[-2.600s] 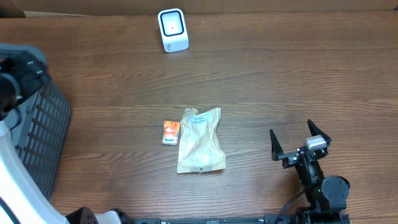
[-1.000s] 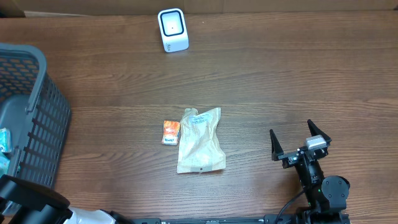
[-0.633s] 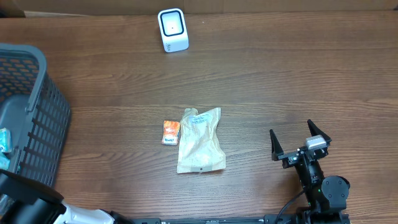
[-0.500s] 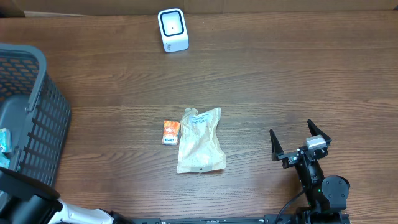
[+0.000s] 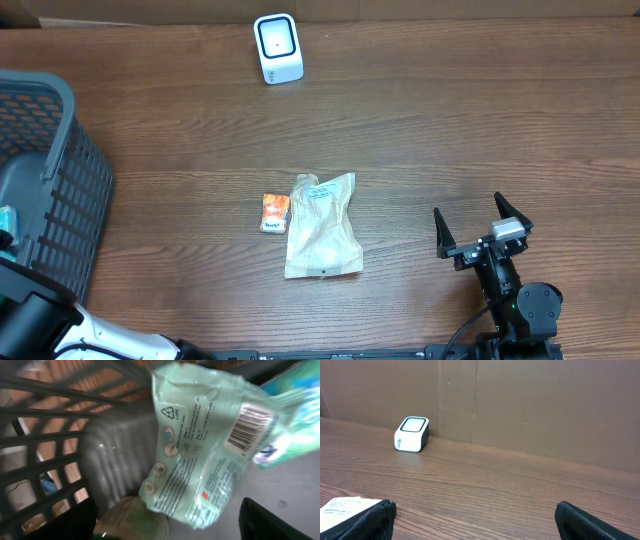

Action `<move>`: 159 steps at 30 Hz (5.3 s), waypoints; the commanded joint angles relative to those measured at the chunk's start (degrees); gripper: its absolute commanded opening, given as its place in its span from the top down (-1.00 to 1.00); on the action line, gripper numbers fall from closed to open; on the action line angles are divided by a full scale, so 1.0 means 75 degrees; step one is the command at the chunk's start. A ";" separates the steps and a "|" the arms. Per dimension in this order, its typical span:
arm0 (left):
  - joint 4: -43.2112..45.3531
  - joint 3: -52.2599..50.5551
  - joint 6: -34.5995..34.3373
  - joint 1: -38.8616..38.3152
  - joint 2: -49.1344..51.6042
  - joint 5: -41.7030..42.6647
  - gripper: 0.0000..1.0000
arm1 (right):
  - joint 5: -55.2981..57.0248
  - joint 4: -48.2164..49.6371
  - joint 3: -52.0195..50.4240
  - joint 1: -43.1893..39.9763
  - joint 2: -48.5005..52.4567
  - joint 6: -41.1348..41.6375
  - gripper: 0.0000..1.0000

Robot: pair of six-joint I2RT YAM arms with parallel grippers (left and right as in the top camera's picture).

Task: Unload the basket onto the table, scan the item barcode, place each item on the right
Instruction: 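Grasp the pale green barcoded packet with the left gripper, then carry the green packet out and set it left of the orange box, then move the left gripper back into the basket over the blue packet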

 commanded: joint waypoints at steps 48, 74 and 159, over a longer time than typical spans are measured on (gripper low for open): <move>-0.0172 0.1381 -0.0697 -0.2436 -0.2218 0.1606 0.92 | 0.0009 0.0026 -0.0082 -0.0009 -0.0090 0.0050 -1.00; -0.0627 -0.2165 -0.1711 -0.8746 -0.4739 0.2186 0.92 | 0.0006 0.0026 -0.0082 -0.0009 -0.0090 0.0050 -1.00; -0.3413 0.3660 -0.1679 -0.1070 -0.3605 0.3002 -0.88 | 0.0009 0.0026 -0.0082 -0.0009 -0.0090 0.0050 -1.00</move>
